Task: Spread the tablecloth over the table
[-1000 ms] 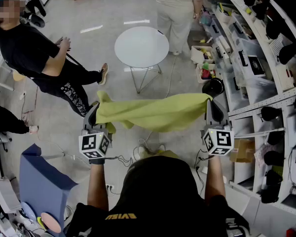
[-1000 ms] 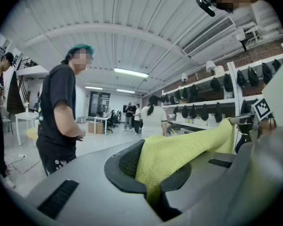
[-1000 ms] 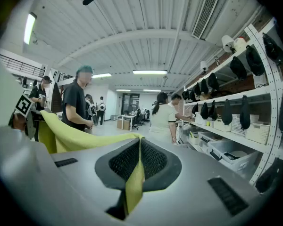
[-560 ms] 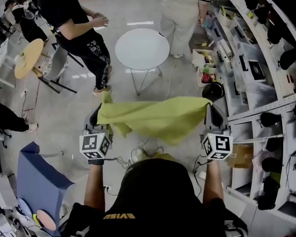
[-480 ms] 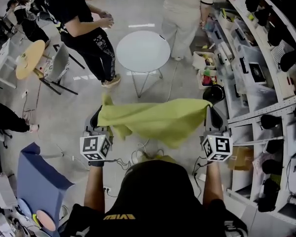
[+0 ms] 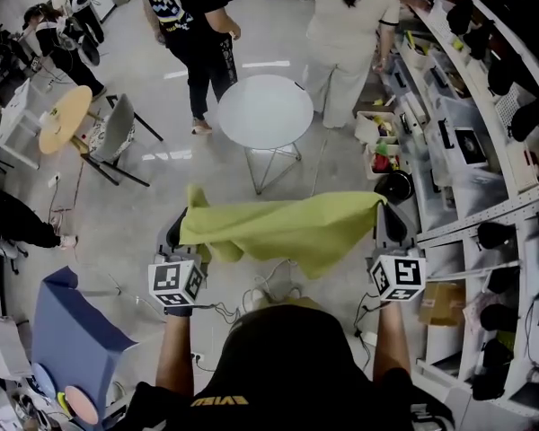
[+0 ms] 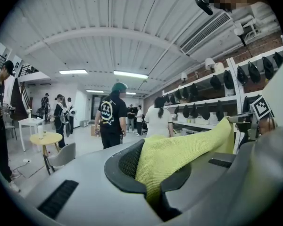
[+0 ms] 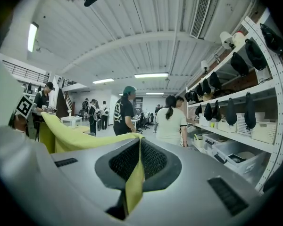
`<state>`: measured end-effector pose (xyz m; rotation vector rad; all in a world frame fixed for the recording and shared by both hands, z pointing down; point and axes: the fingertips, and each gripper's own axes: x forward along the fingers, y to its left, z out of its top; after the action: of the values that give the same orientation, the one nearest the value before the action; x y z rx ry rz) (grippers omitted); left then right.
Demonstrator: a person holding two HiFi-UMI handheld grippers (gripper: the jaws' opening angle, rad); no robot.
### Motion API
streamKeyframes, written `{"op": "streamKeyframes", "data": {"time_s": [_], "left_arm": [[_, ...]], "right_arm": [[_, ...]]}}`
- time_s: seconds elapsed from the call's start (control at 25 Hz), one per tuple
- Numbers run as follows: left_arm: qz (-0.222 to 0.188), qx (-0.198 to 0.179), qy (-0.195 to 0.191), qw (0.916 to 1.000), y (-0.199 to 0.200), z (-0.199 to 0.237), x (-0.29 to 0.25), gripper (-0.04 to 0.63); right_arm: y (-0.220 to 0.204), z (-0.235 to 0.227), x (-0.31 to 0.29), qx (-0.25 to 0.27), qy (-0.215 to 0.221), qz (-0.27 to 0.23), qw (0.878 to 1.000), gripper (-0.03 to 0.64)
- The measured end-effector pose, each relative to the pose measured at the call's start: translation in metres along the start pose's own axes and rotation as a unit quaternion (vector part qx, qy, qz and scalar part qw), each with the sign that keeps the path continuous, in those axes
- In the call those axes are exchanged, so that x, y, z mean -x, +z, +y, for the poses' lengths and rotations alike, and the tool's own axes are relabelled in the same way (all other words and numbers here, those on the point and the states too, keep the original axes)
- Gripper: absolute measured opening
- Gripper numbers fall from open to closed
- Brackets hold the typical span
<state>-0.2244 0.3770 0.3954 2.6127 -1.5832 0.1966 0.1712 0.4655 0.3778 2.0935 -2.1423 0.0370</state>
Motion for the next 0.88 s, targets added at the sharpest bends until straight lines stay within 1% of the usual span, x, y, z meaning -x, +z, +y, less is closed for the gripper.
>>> {"op": "streamKeyframes", "data": {"time_s": [0.28, 0.56, 0.8, 0.88], "left_arm": [[-0.003, -0.008, 0.017, 0.9998, 0.006, -0.012, -0.003, 0.018], [-0.007, -0.015, 0.030, 0.9994, 0.016, -0.036, -0.010, 0.018], [0.020, -0.021, 0.034, 0.9990, 0.004, -0.034, -0.017, 0.018], [0.023, -0.021, 0.037, 0.9988, 0.003, -0.030, -0.025, 0.018]], "right_arm": [[-0.001, -0.016, 0.000, 0.011, 0.009, -0.006, 1.000, 0.005], [-0.003, -0.043, -0.002, -0.004, 0.018, -0.012, 1.000, 0.005], [-0.011, -0.045, -0.015, -0.013, 0.025, -0.001, 1.000, 0.005], [-0.013, -0.046, -0.024, -0.012, 0.026, 0.002, 1.000, 0.005]]}}
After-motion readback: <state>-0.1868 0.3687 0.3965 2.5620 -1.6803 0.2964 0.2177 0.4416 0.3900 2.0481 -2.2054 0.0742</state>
